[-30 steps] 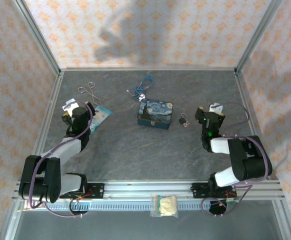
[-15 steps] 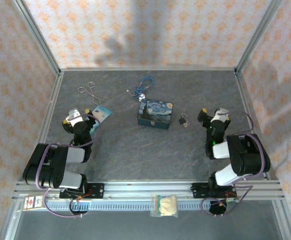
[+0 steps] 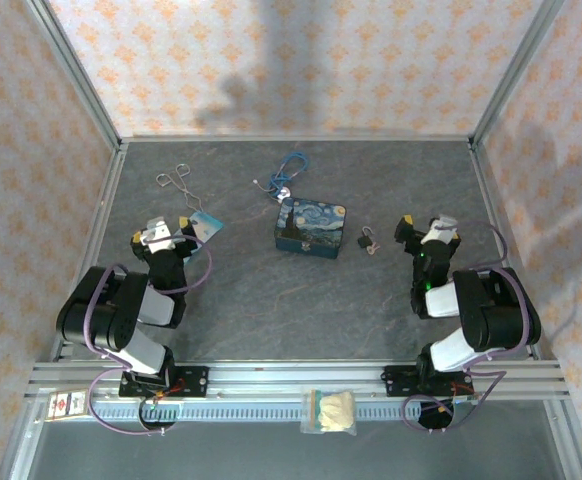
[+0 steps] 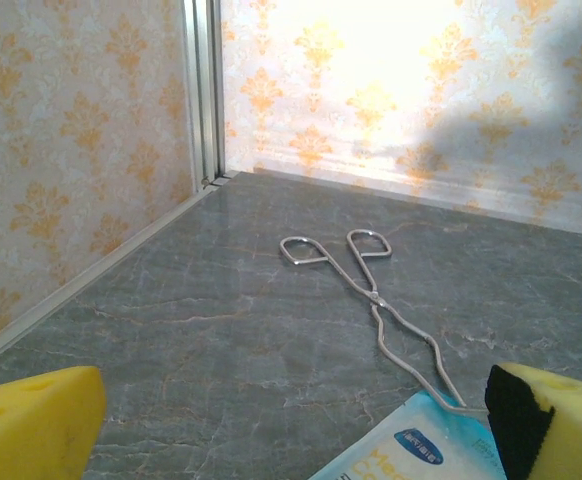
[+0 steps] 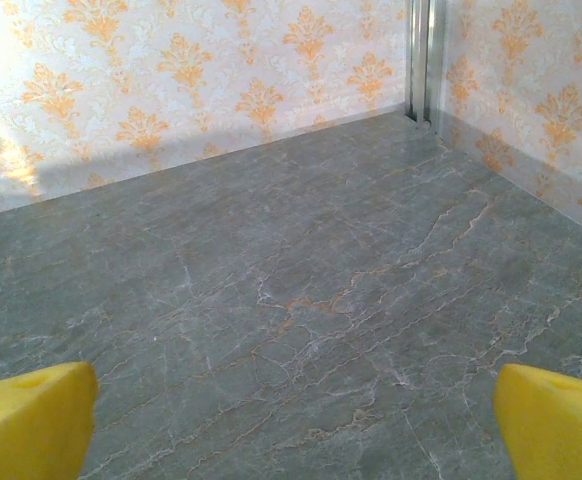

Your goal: Unlock the padlock with the key

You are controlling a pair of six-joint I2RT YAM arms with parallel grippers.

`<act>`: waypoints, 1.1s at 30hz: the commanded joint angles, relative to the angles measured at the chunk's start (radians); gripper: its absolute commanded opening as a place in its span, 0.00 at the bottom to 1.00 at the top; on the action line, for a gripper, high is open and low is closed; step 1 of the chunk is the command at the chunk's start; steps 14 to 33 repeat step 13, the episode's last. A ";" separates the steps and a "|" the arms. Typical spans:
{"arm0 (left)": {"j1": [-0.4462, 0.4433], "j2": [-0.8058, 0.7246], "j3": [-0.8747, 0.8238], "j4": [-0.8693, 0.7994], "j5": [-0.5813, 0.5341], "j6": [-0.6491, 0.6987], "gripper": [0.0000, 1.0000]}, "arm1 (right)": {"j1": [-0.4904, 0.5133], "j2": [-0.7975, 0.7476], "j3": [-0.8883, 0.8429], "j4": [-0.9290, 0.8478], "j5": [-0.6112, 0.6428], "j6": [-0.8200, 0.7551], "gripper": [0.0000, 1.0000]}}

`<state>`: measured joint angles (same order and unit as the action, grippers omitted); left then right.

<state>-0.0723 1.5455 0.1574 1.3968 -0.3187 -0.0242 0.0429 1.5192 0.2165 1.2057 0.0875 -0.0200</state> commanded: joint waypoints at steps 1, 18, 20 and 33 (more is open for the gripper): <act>-0.003 -0.006 0.017 0.024 -0.001 0.007 0.99 | 0.003 -0.003 0.008 0.034 -0.005 0.000 1.00; 0.004 -0.001 0.023 0.019 0.004 0.003 0.99 | 0.003 -0.003 0.007 0.036 -0.008 -0.002 1.00; 0.004 -0.001 0.023 0.019 0.004 0.003 0.99 | 0.003 -0.003 0.007 0.036 -0.008 -0.002 1.00; 0.004 -0.001 0.023 0.019 0.004 0.003 0.99 | 0.003 -0.003 0.007 0.036 -0.008 -0.002 1.00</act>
